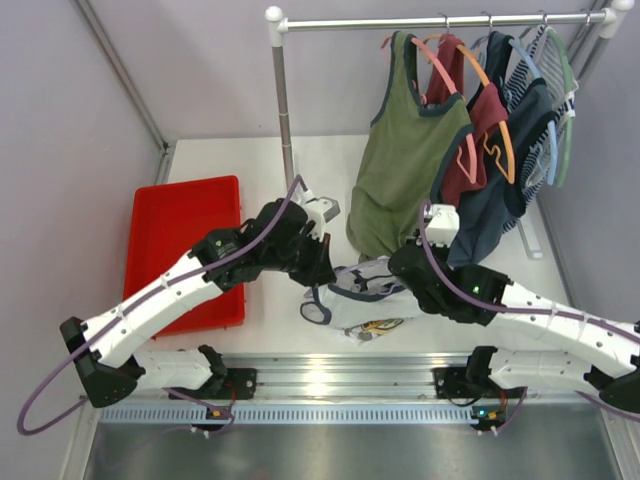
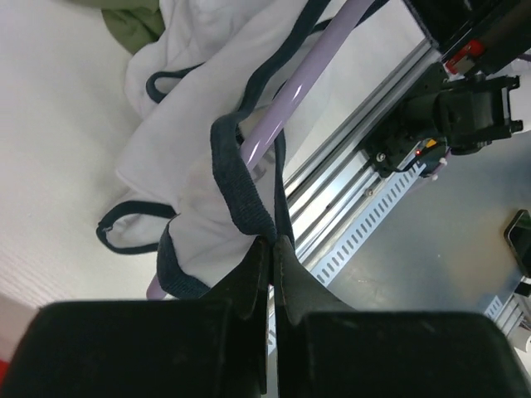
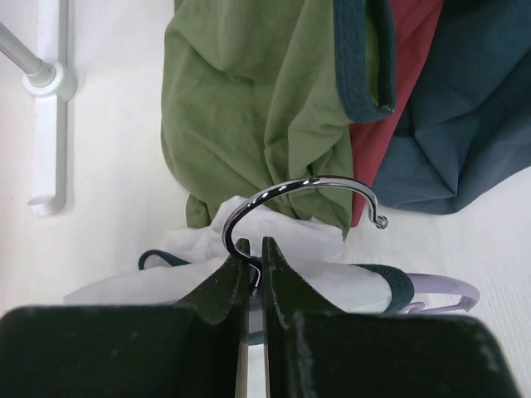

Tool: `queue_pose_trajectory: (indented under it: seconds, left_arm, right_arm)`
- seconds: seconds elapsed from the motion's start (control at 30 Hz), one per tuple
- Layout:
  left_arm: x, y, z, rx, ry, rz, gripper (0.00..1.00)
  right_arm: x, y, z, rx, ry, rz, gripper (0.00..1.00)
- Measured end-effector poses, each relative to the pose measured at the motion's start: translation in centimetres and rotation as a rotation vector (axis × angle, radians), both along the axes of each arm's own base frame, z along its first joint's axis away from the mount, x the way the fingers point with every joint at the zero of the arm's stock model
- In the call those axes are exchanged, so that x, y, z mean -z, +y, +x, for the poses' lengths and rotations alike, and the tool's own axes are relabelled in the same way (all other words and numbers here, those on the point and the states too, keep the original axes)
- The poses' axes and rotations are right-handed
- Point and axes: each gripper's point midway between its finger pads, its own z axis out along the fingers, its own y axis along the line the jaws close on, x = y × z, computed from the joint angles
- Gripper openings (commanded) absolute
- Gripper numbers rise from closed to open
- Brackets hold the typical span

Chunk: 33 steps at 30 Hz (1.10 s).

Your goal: Place the tank top on the hanger

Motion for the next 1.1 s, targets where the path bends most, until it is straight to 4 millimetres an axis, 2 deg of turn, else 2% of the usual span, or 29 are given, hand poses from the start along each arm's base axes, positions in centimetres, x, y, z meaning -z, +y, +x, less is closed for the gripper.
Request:
queue_pose_trajectory:
  seconds: [0.1,0.2,0.33,0.57,0.87,0.97,1.1]
  left_arm:
    - [-0.8,-1.1,0.5,0.022,-0.013,-0.009,0.0]
    - [-0.7,-1.5,0.4,0.055,-0.02,0.005,0.0]
    - [0.1,-1.5,-0.5,0.097,-0.005,0.029,0.0]
    - [0.8,-1.7,-2.0,0.174,-0.005,0.064,0.0]
    - [2.8,-3.1,-4.7,0.315,0.019,0.156,0.0]
    - [2.7,-3.0,-4.8,0.319,0.015,0.162,0.0]
    - [1.3,-3.3,-4.4,0.321,-0.013,0.146,0.0]
  right_arm:
    - [-1.0,0.2,0.2,-0.006,-0.011,0.005,0.0]
    - [-1.9,0.4,0.3,-0.011,-0.021,0.012,0.0]
    - [-2.6,0.5,0.4,-0.017,-0.029,0.016,0.0]
    - [-2.5,0.3,0.4,-0.021,-0.02,-0.011,0.0]
    - [-3.8,0.2,0.5,-0.03,-0.028,-0.012,0.0]
    - [-3.8,0.2,0.5,-0.034,-0.025,-0.015,0.0]
    - [-3.7,-0.4,1.1,-0.018,-0.012,-0.005,0.0]
